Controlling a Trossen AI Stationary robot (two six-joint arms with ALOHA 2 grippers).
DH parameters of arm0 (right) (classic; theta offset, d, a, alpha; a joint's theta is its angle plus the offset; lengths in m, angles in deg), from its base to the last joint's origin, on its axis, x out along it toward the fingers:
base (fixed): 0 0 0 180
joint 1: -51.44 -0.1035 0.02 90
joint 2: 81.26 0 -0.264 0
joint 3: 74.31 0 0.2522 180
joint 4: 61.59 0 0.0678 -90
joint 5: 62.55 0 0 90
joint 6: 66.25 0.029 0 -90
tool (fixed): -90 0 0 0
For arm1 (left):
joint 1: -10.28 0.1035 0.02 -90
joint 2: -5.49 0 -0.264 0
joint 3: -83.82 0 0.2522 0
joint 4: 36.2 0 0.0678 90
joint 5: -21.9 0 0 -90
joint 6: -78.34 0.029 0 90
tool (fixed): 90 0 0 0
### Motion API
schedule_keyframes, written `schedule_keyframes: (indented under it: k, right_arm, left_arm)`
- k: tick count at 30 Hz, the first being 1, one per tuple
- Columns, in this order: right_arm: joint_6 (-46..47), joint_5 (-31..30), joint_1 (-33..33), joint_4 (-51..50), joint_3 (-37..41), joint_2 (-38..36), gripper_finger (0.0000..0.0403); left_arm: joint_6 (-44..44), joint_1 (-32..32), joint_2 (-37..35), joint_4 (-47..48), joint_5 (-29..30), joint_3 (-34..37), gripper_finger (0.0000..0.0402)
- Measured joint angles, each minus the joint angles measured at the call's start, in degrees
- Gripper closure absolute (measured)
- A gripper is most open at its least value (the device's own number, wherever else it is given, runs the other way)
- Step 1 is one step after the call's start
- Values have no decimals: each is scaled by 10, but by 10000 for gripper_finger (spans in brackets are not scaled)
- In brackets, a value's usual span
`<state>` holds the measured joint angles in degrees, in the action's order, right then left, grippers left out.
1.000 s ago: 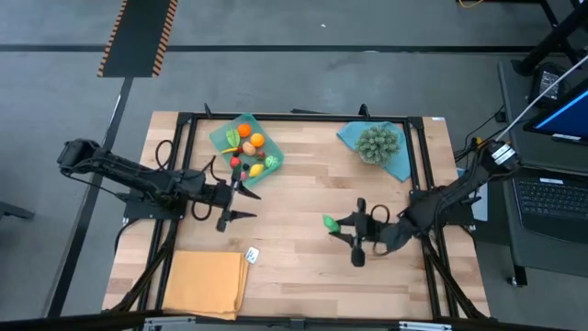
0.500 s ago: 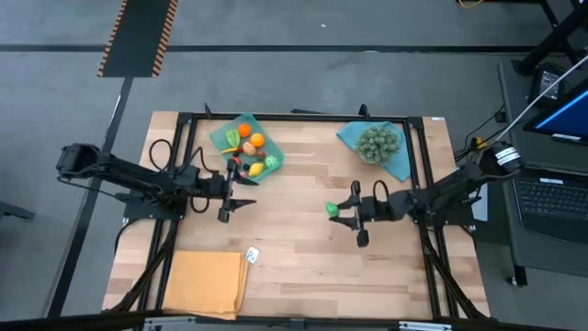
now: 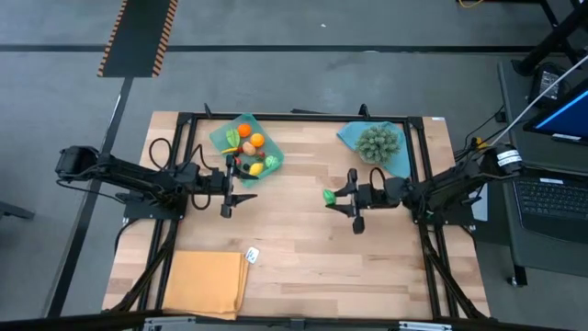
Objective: Pick and placing Produce into tupperware
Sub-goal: Put the green peas into the blue bin
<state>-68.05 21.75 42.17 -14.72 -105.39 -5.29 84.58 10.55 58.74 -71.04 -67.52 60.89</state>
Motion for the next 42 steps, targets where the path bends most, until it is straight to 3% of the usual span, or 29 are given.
schedule_keyframes:
  k: [9,15,21,33,42]
  right_arm:
    - [-7,32,37,1,-10,1,275]
    - [-17,113,84,-52,-57,2,275]
    - [-19,134,116,-66,-93,51,275]
    - [-19,223,157,-64,-207,177,275]
    - [-14,283,176,-64,-284,249,275]
  left_arm:
    - [-42,0,0,0,0,0,171]
    - [-42,3,0,-4,0,0,168]
    - [-47,25,10,-4,2,-13,179]
    - [-47,47,147,-24,1,-101,182]
    - [-48,47,218,-26,-42,-169,191]
